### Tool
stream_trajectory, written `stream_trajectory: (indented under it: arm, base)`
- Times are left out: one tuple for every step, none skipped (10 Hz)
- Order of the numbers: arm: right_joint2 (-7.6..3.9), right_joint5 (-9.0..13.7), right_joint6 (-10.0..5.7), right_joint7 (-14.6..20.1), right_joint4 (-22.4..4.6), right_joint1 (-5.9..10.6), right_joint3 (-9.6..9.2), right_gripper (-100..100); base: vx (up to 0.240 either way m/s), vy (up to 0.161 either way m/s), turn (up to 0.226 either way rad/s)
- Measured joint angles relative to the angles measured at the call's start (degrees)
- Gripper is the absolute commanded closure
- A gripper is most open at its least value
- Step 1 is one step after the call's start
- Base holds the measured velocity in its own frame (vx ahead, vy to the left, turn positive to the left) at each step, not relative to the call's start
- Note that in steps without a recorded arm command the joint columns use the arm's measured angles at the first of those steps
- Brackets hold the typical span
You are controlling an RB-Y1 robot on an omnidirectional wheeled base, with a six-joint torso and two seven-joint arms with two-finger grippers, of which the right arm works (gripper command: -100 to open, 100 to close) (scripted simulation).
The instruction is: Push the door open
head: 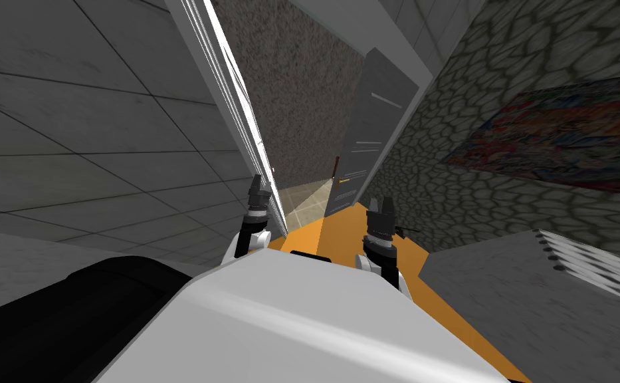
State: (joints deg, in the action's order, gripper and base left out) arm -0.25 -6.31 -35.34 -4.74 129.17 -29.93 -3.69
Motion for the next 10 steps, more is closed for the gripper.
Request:
stream_trajectory:
  arm:
    - [-0.15, -0.37, 0.01, 0.34, -1.16, 0.63, -0.35, -100]
    - [-0.48, -0.55, 0.15, 0.94, -2.37, 1.49, -0.31, -100]
    - [-0.66, -0.71, 0.03, 1.41, -3.76, 2.27, -0.3, -100]
    - [-1.0, -0.8, 0.13, 1.94, -4.74, 3.03, -0.14, -100]
    - [-1.44, -0.84, 0.21, 2.64, -5.83, 3.71, 0.09, -100]
    - [-1.66, -1.07, 0.07, 3.2, -7.17, 4.33, -0.01, -100]
    - [-1.89, -1.31, 0.09, 3.74, -8.41, 5.12, -0.09, -100]
    - [-2.0, -1.65, 0.3, 4.24, -10.12, 6.49, -0.2, -100]
    - [-2.33, -1.91, 0.61, 4.92, -11.64, 7.67, -0.17, -100]
    - [-2.71, -2.14, 0.53, 5.71, -12.87, 8.04, -0.3, -100]
  base:
    - [0.057, -0.084, 0.057]
    - [0.039, -0.078, 0.032]
    - [0.04, -0.063, 0.024]
    - [0.051, -0.064, 0.025]
    - [0.055, -0.07, 0.042]
    - [0.048, -0.073, 0.047]
    - [0.058, -0.076, 0.039]
    - [0.057, -0.084, 0.049]
    - [0.056, -0.095, 0.049]
    - [0.065, -0.095, 0.052]
